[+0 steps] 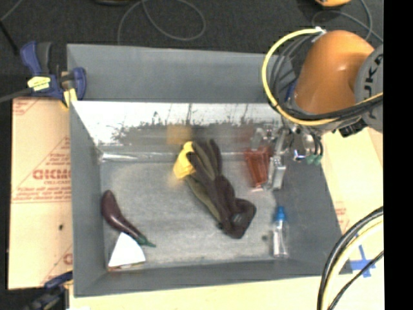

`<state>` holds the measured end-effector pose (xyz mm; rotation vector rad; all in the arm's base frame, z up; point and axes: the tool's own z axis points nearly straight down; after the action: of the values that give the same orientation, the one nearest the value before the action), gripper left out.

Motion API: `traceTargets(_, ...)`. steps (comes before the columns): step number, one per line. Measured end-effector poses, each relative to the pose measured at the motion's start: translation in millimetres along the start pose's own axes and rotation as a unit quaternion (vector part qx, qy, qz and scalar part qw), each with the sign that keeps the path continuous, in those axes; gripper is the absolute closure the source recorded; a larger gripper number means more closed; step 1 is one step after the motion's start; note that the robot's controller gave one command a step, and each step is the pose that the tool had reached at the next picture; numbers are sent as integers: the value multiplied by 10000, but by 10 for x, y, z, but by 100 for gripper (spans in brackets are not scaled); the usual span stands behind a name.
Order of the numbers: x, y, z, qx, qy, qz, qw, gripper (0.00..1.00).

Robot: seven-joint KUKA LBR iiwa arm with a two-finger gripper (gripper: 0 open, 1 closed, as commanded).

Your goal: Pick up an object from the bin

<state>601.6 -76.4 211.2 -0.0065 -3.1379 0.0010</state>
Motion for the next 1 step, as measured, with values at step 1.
traceTargets(1, -14, 2, -51, 6, -42, -9, 10000, 0)
